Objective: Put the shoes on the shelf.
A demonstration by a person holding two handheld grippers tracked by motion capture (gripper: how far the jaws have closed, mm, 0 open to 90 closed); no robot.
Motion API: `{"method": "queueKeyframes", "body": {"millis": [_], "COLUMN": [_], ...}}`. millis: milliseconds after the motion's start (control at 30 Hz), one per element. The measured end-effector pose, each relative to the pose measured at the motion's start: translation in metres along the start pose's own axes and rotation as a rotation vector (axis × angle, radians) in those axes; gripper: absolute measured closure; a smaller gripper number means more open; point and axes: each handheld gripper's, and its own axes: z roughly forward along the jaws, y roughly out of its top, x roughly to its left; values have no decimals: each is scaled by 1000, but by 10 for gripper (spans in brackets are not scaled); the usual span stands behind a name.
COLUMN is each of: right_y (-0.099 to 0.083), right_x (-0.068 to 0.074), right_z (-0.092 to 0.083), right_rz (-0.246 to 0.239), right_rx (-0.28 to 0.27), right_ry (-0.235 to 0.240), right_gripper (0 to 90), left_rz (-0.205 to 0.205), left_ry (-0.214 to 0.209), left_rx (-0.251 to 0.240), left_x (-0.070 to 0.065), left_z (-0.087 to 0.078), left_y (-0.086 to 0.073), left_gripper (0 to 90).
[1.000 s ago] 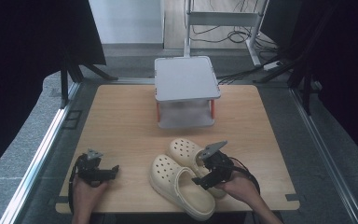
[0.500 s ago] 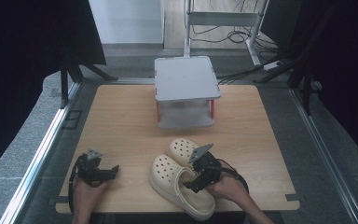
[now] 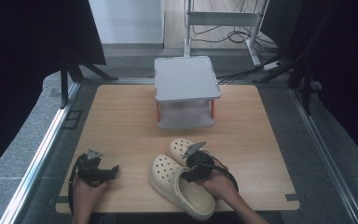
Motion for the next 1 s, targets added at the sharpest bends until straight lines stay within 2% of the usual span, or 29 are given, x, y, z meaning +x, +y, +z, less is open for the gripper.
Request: {"method": "queueKeyframes", "body": {"millis": [100,200,300,467,633,767,1000], "right_y": [0,0,2,4,12,19,34], "right_x": [0,0,1,2,1,-6,-19], "right_z": [-2,-3,-4,-9,-18,-26,-48], "right_rz": [25,35,42,58,50,52,56], "right_rx": [0,9,22,37,64,97,124], "right_ry": [-5,-11,-6,37,31,27,18], "right_gripper": [628,647,657,668,666,666,666], "left_rz": [0,3,2,3,3,3,2], "left_ry": [0,0,1,0,1,1,1], "left_rx": [0,2,2,3,2,0,0], "left_x": [0,0,0,0,0,0,0], "left_z": [0,0,0,0,0,0,0], "left_y": [0,0,0,0,0,0,0], "left_gripper": [0,0,0,0,0,0,0]}}
